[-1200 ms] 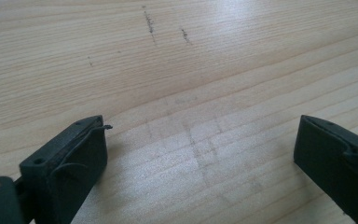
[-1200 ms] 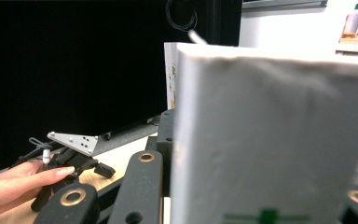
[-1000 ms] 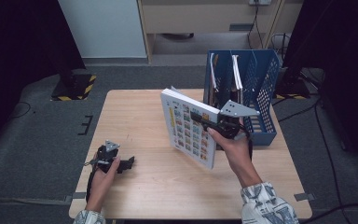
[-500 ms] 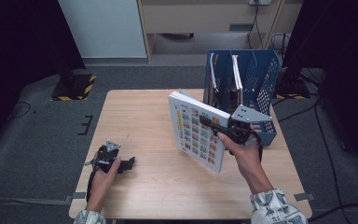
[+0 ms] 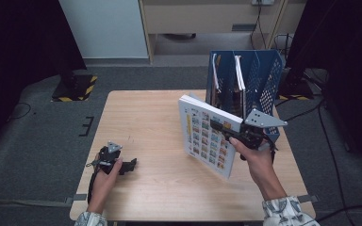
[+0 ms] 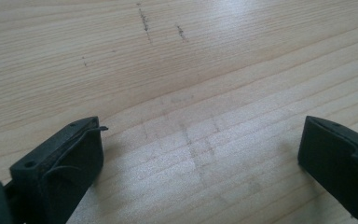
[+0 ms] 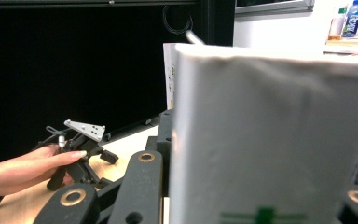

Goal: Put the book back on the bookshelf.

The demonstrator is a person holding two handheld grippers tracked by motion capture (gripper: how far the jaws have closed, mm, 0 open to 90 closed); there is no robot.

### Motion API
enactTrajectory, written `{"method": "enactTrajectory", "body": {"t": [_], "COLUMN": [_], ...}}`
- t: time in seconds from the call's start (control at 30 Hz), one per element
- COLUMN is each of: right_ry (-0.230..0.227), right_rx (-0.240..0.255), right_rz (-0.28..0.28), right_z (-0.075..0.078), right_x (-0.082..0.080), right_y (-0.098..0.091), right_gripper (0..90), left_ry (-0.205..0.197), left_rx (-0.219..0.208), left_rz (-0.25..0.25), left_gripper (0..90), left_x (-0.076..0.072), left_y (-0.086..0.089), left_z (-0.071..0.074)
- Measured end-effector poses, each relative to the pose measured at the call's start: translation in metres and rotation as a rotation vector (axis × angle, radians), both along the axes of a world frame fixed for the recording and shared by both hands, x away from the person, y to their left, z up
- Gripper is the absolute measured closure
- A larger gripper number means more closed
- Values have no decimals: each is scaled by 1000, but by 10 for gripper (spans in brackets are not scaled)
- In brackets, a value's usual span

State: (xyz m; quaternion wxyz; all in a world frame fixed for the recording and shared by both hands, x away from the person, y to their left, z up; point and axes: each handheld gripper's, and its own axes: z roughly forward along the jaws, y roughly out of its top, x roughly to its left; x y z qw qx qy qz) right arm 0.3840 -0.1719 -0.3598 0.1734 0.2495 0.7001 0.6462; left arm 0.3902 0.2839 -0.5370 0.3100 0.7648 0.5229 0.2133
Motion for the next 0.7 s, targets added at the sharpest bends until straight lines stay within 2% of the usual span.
{"method": "enactTrajectory", "body": {"t": [0.37,0.7], "right_ry": [-3,0], "right_rx": [11,9], "right_rz": [-17,-34], "right_z": [-4,-7], "right_x": [-17,-23], "right_y": [-20,-37], "right_gripper": [740,739], "left_ry": [0,0], "left_rx": [0,0], "left_rz": [-1,0], "left_gripper": [0,0], "left_x": [0,0], "left_y": [0,0], "left_z": [0,0]}}
